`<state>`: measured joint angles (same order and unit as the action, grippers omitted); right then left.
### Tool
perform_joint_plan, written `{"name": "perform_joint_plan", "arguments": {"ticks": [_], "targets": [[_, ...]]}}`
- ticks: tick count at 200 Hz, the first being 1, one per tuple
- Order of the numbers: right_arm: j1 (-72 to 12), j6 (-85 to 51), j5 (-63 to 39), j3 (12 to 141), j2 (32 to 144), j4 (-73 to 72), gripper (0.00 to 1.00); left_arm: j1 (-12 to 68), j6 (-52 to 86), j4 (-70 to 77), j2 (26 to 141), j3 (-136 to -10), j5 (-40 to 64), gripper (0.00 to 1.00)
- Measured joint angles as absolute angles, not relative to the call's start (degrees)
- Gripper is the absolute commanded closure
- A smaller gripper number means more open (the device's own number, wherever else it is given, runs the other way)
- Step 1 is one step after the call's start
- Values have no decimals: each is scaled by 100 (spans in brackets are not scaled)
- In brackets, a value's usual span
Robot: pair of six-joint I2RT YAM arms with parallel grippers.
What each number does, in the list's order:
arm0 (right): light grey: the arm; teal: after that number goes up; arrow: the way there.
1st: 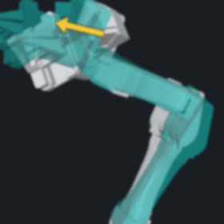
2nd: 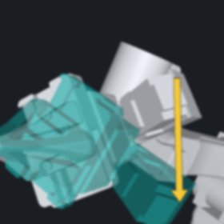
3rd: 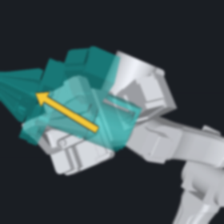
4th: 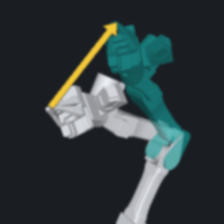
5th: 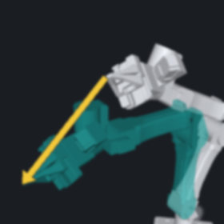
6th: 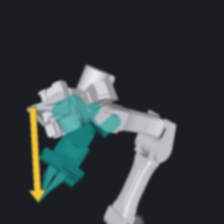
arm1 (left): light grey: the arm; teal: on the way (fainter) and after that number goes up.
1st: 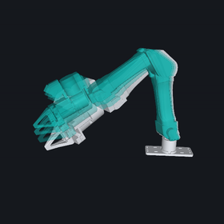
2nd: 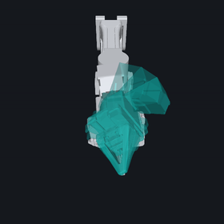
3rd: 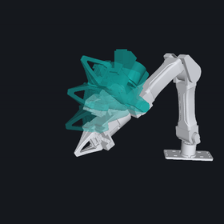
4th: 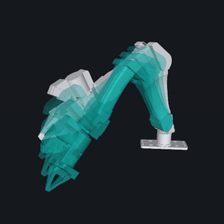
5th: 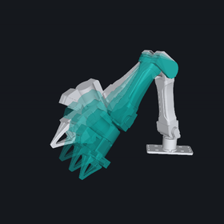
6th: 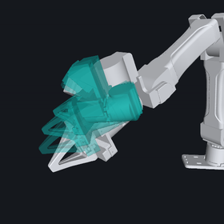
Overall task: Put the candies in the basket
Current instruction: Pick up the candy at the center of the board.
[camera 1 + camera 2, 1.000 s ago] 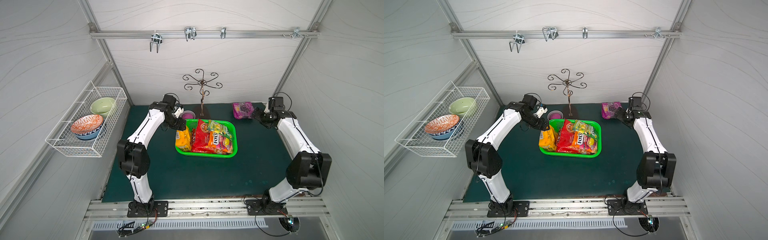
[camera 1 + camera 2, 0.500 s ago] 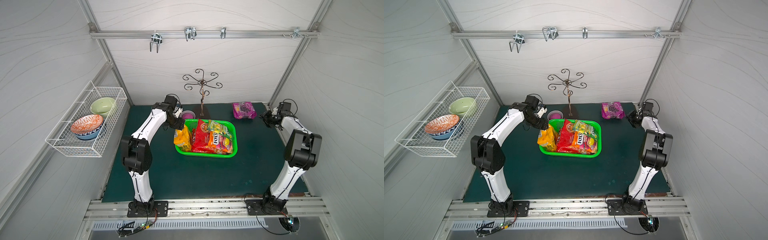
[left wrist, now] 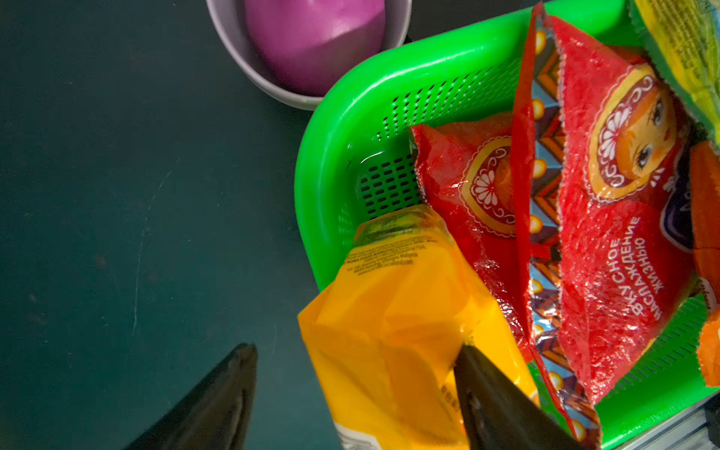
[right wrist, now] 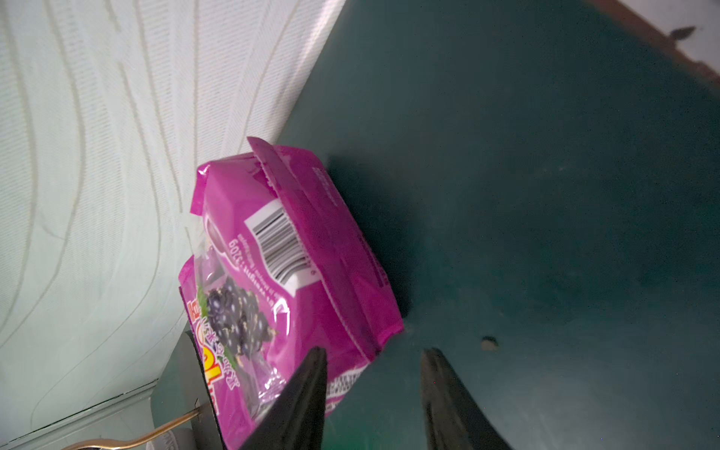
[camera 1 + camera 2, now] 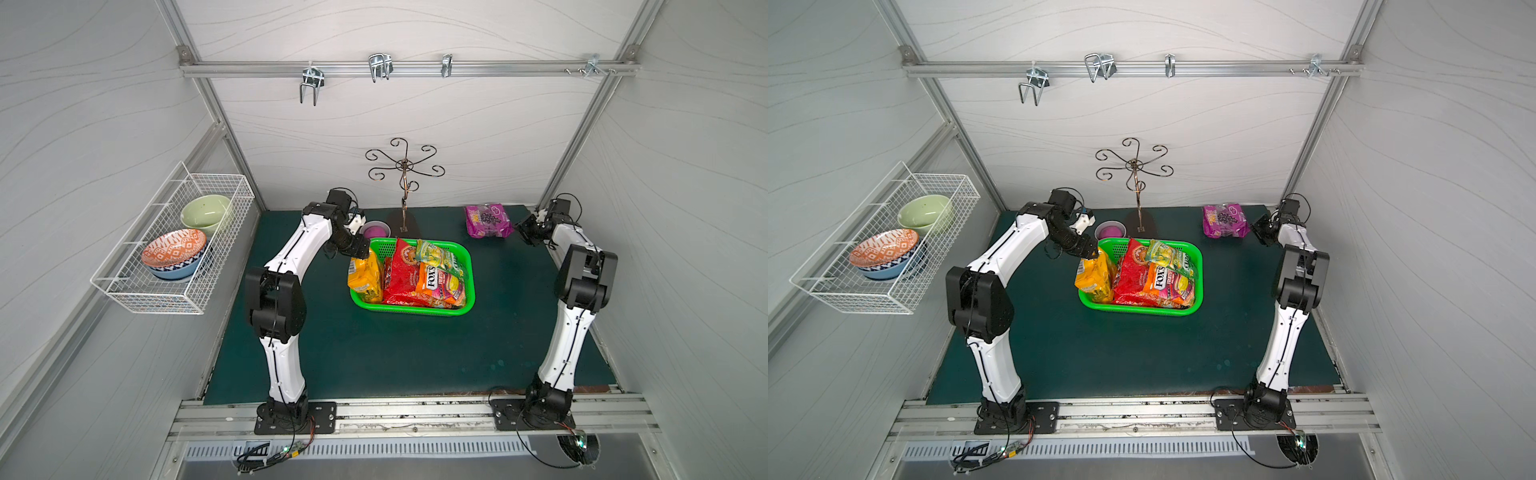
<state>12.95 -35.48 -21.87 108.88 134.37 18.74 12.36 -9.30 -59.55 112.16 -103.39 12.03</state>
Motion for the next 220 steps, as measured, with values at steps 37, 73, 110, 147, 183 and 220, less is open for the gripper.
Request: {"name": "perform_joint_plan", "arguments": {"ticks": [37,73,110,147,183,220], "targets": [[1238,-3548,-2171,11308,13751,2005,75,1232,-947,-6073,11321,-10346,1374,18],[1234,-3463,-2268,11367,13821,2016,100,1197,-998,-6173,11325,-10348,1472,18],[1234,-3339,-2296,11220,13786,1914,100,1105,-1081,-6624,11325,-10713,1693,17],[1221,-3323,-2226,10141,13150,1625,100,934,-1181,-6973,11253,-11146,1852,16],[1111,-3468,-1990,8099,11539,1181,100,847,-1293,-7120,10954,-11277,1933,16],[720,-3802,-1588,5730,9384,808,100,851,-1343,-7199,10689,-11253,2154,16]]}}
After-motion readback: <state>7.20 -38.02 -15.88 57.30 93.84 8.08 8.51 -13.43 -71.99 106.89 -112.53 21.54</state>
